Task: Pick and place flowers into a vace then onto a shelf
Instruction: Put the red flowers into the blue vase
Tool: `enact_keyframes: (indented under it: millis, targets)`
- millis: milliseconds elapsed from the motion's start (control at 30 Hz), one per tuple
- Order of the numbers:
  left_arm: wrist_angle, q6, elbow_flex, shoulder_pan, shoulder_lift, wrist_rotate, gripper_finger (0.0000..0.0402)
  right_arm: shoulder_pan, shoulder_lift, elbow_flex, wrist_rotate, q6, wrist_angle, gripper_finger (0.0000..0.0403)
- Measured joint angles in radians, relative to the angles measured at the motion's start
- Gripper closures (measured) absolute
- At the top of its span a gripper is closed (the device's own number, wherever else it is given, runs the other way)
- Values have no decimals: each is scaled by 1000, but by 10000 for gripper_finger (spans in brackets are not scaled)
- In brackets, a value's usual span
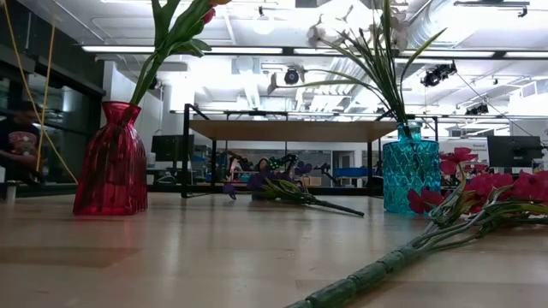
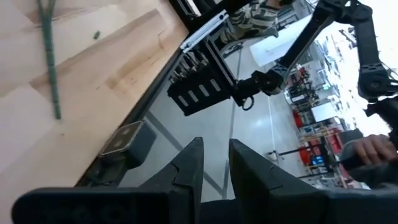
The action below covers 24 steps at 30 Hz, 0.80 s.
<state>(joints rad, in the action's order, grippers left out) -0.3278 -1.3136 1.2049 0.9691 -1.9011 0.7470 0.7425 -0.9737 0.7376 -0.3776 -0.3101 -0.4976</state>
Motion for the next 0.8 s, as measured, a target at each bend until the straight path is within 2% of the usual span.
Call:
enact_keyframes:
  millis: [200, 433, 600, 700, 800]
  targets:
    - [24, -1, 0, 0, 0, 3, 291, 0, 0, 0, 99, -4, 0, 210]
    - [12, -121, 0, -10, 0, 6, 291, 0, 0, 0, 100, 23, 5, 210]
    - [-19, 30, 53, -14, -2, 24, 291, -1, 0, 0, 100, 31, 6, 210]
    - [116, 140, 184, -29, -2, 21, 291, -1, 0, 0, 100, 31, 6, 210]
    - [400, 177, 368, -57, -2, -4, 291, -1, 0, 0, 100, 31, 7, 210]
